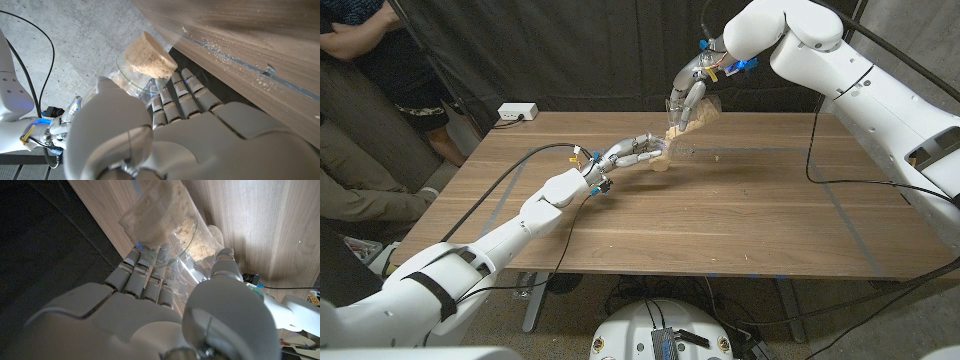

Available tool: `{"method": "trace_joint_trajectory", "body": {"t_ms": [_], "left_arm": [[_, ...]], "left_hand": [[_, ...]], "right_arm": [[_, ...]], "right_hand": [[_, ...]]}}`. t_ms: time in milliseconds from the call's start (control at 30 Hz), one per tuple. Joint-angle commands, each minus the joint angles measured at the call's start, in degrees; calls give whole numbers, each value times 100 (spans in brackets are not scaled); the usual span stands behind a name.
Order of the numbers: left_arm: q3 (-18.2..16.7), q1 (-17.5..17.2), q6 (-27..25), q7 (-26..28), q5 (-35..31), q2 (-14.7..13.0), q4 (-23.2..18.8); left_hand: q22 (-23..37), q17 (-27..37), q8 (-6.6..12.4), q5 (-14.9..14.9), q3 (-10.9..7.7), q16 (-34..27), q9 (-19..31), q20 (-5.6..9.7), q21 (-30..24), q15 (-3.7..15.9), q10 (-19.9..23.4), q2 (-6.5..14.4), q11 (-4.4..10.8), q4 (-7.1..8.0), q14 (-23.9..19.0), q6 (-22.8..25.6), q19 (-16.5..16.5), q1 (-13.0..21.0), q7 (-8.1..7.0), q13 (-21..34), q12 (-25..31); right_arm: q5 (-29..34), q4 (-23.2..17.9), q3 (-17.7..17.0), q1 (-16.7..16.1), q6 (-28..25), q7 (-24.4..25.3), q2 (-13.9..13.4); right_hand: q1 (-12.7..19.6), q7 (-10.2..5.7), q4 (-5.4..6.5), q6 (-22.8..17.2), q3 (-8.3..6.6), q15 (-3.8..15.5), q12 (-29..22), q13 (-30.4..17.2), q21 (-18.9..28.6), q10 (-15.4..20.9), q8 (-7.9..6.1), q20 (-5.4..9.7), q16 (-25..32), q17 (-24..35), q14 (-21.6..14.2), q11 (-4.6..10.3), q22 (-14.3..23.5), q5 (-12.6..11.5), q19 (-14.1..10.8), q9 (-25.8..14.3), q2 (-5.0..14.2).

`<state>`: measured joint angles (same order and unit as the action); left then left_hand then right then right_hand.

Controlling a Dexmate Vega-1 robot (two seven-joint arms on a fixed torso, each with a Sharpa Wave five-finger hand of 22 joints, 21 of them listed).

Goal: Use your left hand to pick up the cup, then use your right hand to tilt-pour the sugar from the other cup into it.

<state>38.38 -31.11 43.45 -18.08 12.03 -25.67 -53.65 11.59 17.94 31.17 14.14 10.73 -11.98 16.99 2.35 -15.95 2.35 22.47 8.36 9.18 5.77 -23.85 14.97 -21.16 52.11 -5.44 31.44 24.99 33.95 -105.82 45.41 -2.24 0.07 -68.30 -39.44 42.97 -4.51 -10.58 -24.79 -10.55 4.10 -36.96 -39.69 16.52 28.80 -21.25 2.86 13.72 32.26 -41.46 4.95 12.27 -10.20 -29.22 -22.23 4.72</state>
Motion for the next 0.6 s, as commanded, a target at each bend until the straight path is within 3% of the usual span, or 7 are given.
{"method": "trace_joint_trajectory", "body": {"t_ms": [33, 600], "left_arm": [[13, 15, 10, -2, 2, 36, 48], [21, 64, 37, -23, -4, 101, 150]], "left_hand": [[28, 30, 33, -17, -21, -7, 7, 26, -36, 790, 66, 42, 7, 16, -48, 46, -7, -7, -7, 29, 21], [29, 33, 37, -20, -30, -4, 2, 23, -41, 790, 76, 47, 11, 22, -46, 49, -10, 1, -16, 31, 22]], "right_arm": [[55, 52, 24, 25, 147, -45, 7], [72, 101, 10, 21, 209, -61, 35]], "right_hand": [[30, -53, 245, -100, -288, 934, -26, -18, -8, 91, 2, 398, -18, 33, -57, 40, 11, -21, 10, -32, 48], [33, -58, 243, -133, -297, 933, -23, -19, -25, 120, 2, 400, -12, 46, -81, 39, 16, -23, 43, -39, 47]]}}
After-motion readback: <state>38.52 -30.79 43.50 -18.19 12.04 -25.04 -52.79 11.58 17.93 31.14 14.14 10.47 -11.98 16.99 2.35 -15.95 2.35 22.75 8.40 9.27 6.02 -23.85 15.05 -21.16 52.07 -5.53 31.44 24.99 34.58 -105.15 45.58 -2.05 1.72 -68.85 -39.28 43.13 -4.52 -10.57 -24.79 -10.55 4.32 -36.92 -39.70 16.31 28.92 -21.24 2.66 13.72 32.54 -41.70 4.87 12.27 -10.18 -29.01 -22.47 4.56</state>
